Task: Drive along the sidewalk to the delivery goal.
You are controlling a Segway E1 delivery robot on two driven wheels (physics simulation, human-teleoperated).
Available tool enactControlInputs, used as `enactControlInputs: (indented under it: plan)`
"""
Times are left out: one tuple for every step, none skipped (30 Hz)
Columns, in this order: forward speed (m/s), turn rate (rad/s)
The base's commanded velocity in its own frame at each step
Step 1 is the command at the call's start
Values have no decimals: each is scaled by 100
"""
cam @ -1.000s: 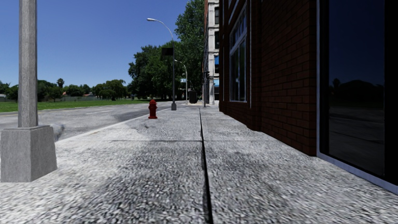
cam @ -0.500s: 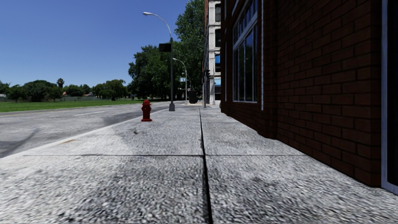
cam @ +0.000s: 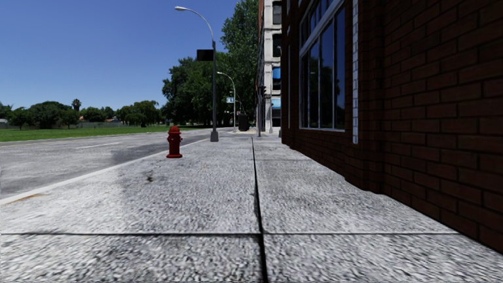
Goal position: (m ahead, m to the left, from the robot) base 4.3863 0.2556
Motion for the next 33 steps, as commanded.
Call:
enactControlInputs:
  plan:
    - [199, 0]
    - [199, 0]
    - [199, 0]
    - [199, 0]
    - [199, 0]
    - [199, 0]
    - [199, 0]
    - [199, 0]
    - [199, 0]
    - [199, 0]
    - [200, 0]
    - [200, 0]
    - [200, 0]
    - [200, 0]
    - [200, 0]
    - [200, 0]
    - [200, 0]
    - [200, 0]
    - [200, 0]
    - [200, 0]
    - [200, 0]
    - [200, 0]
    - [200, 0]
    - [200, 0]
    - [200, 0]
    - [200, 0]
    - [200, 0]
    - [200, 0]
    - [200, 0]
    - [200, 0]
    - [200, 0]
    - [200, 0]
    - [200, 0]
